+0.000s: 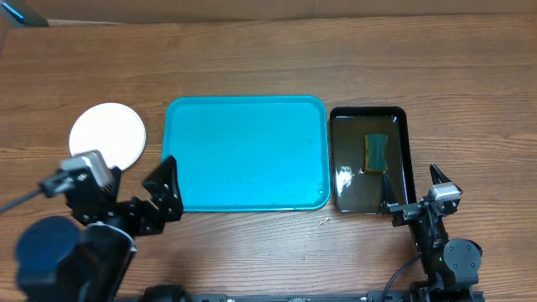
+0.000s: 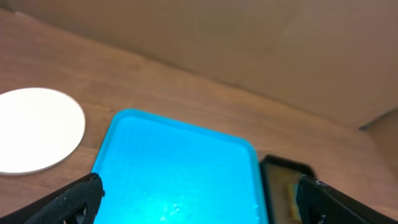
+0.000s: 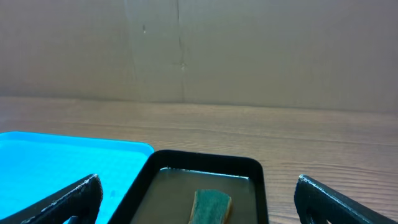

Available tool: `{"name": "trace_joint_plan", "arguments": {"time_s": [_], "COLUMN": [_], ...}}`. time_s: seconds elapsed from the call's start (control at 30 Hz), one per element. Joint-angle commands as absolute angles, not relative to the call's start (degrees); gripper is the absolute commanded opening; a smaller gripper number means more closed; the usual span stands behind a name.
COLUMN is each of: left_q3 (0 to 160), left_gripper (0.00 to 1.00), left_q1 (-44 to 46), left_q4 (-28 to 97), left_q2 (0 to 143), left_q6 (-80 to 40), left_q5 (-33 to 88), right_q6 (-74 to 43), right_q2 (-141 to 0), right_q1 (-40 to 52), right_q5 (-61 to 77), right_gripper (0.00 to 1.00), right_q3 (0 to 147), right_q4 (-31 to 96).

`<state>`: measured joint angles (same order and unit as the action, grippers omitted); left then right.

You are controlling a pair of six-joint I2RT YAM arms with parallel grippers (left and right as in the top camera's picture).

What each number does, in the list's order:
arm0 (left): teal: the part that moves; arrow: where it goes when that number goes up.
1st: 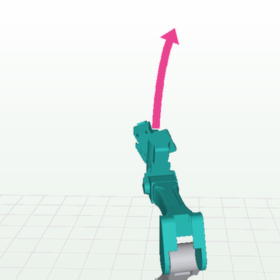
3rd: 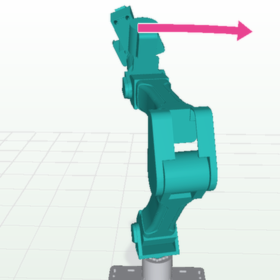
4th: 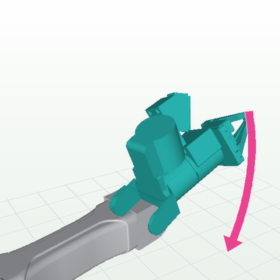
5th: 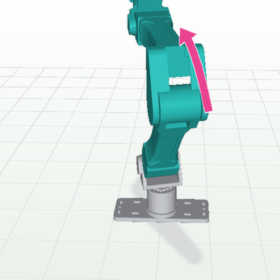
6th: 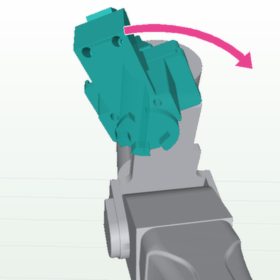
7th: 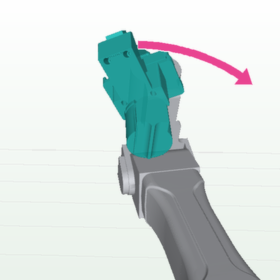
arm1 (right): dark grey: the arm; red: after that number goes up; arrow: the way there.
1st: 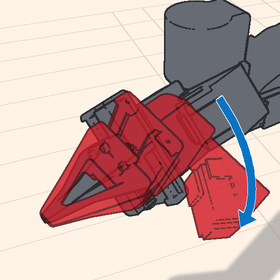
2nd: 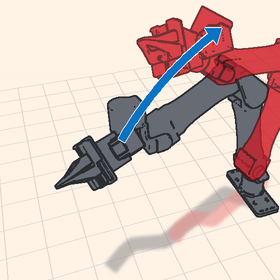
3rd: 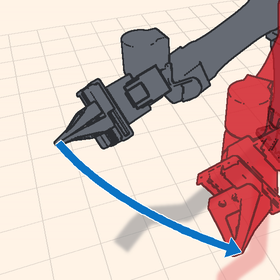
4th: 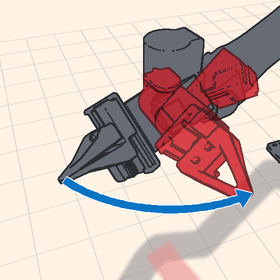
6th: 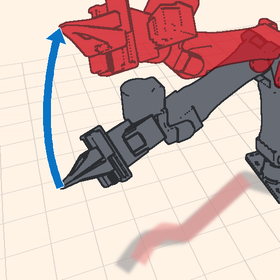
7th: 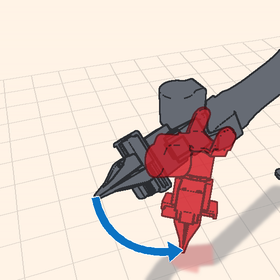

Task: Clean dirty plates on tray and stack at the side

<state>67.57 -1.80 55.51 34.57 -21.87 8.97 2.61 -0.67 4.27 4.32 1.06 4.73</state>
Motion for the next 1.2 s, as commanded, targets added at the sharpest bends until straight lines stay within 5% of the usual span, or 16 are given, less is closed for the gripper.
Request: {"name": "trace_joint_plan", "arguments": {"time_s": [0.0, 0.63, 1.17], "left_q3": [60.1, 20.6, 4.4], "left_gripper": [1.0, 1.0, 1.0], "left_q1": [-0.4, -0.2, 0.0], "left_q4": [51.2, -18.9, -22.6], "left_q2": [29.0, 0.1, 0.2], "left_q6": [-20.8, -22.5, -22.5], "left_q5": [3.8, 2.3, -0.6], "right_q6": [2.9, 2.9, 2.9], "right_q2": [-0.2, -0.2, -0.2], "right_q1": [4.5, 4.5, 4.5], "right_q5": [4.6, 4.6, 4.6], "right_gripper": [1.0, 1.0, 1.0], "right_q3": [0.4, 0.4, 0.4], "right_q4": [4.4, 4.4, 4.4]}}
